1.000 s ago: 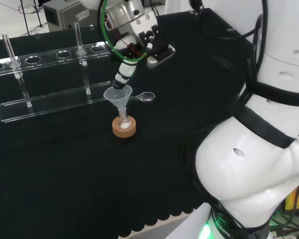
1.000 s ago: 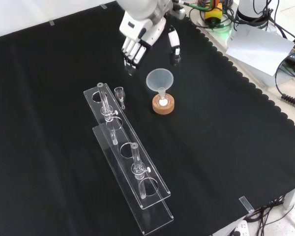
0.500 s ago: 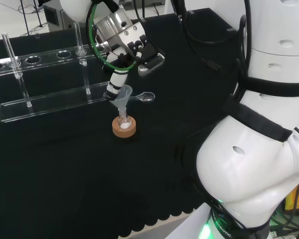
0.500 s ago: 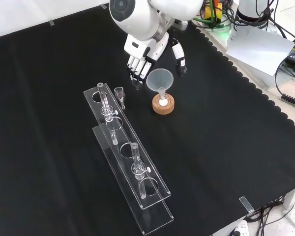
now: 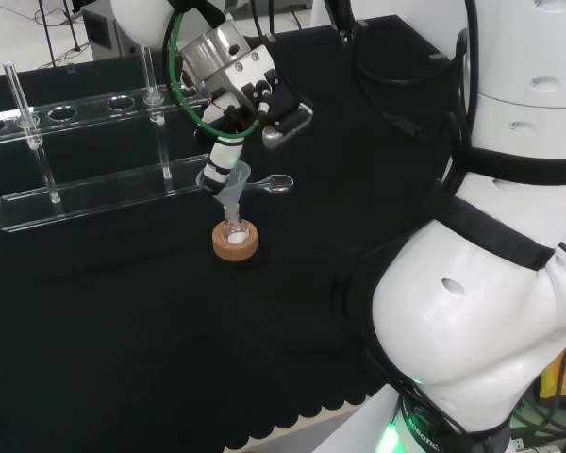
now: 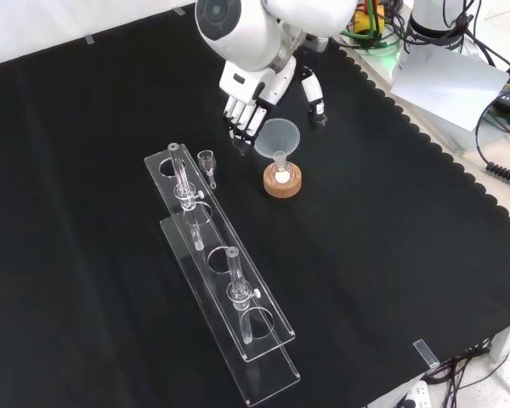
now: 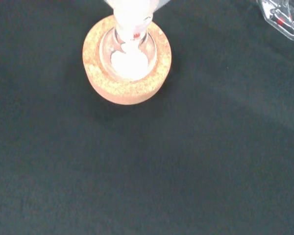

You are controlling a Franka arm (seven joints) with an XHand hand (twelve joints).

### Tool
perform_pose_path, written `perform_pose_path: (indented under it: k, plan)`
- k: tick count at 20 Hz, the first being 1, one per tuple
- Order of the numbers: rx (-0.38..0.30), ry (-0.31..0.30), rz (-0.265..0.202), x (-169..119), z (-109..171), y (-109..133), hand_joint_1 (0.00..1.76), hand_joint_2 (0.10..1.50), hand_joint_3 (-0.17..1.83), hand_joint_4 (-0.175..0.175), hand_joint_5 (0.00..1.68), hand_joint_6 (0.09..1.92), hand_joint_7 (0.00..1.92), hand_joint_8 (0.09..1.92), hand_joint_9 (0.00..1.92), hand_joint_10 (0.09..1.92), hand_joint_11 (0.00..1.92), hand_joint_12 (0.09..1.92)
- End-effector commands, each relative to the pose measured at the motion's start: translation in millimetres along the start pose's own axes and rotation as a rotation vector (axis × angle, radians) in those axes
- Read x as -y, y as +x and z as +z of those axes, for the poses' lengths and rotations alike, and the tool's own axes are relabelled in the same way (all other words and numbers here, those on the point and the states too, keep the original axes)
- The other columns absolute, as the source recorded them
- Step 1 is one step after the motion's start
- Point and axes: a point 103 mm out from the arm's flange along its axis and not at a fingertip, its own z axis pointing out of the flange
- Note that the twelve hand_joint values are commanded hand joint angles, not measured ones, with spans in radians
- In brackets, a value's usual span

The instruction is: Remove the funnel from the round-bottom flask.

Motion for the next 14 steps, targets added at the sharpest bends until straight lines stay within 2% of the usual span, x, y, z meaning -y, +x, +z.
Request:
perform_pose_path:
  k: [1,8,14]
  plan:
    - [0.031,0.008,-0.002,-5,5,4,0.44,0.64,0.28,-0.018,0.07,0.09,0.0,0.53,0.16,0.8,0.23,1.5]
    - [0.069,-0.002,0.0,-12,8,6,0.46,0.65,0.27,-0.018,0.07,0.09,0.0,0.53,0.16,0.79,0.23,1.5]
    - [0.089,0.021,-0.001,-20,13,5,0.5,0.66,0.27,-0.02,0.09,0.09,0.0,0.56,0.18,0.79,0.25,1.49]
